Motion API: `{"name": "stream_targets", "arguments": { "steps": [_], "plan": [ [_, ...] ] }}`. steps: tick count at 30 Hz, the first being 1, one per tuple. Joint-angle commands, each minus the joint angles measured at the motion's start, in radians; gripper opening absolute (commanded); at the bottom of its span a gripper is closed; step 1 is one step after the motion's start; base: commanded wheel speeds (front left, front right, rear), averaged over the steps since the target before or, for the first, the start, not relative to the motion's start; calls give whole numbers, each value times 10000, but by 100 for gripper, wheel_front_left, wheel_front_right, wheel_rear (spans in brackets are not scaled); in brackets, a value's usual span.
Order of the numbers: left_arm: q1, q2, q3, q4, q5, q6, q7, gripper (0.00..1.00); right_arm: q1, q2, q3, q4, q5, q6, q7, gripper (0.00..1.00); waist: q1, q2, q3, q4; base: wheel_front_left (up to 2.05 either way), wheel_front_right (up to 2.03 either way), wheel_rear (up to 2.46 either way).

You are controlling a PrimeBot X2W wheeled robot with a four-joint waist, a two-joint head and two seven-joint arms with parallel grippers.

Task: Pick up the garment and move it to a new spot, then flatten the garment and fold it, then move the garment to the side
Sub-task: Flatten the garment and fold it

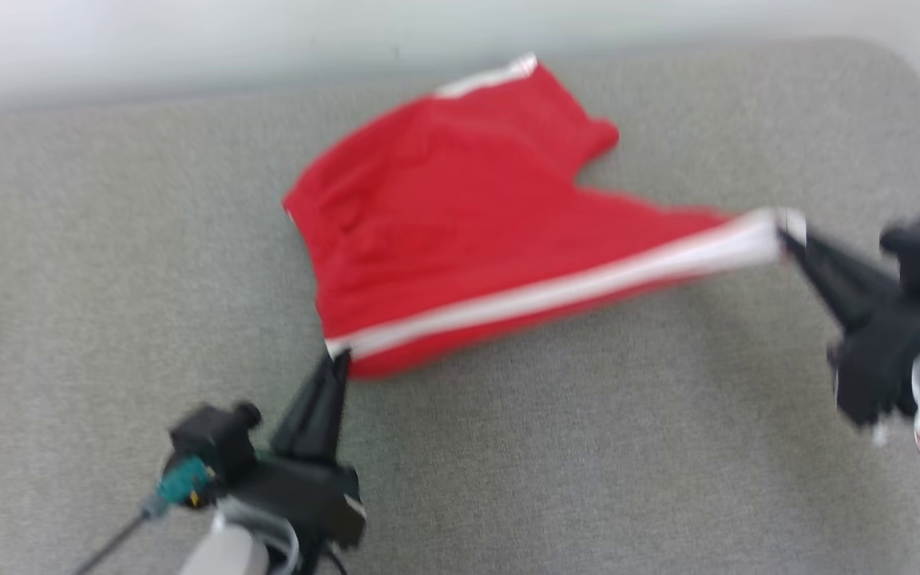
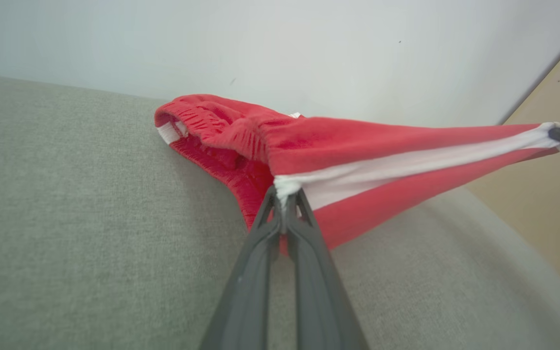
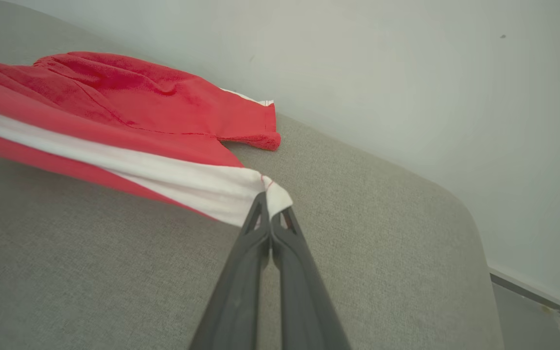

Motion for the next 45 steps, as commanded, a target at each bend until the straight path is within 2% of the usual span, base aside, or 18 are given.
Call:
{"name": "stream_targets", "arguments": {
  "steps": [1,7,15,22,29,32,37,45],
  "plan": [
    [497,-3,-99,67,144,28,-30,0,973,25,-418,-175,203,-24,491,0,4,2,-808,164,0,0,0],
    [1382,42,-492,299,491,59,-32,0,3552,679,-1715,-895,550,-24,1897,0,4,2,-1250,137,0,0,0],
    [2416,184,-869,480,715,159,60,0,5762,1781,-2731,-2109,334,-24,2840,0,4,2,-1577,-37,0,0,0],
    [3053,487,-1014,385,611,205,401,0,6833,2231,-3024,-2584,559,-22,3545,0,4,2,-1685,-20,0,0,0],
    [3697,1158,-1431,-212,940,423,1283,0,8020,2409,-3966,-3387,731,-24,4692,0,4,2,-1702,169,0,0,0],
    [3881,1174,-1321,-775,679,447,1335,0,7953,2512,-4263,-3817,819,-24,4525,0,4,2,-1644,246,0,0,0],
    [3578,956,-1196,-1491,437,486,1271,0,7085,2174,-4230,-3943,577,-22,3857,0,4,2,-1531,451,0,0,0],
    [2376,449,-1152,-1970,103,415,1614,0,4561,1542,-3392,-2691,438,-22,3023,0,4,2,-1101,894,0,0,0]
  ]
}}
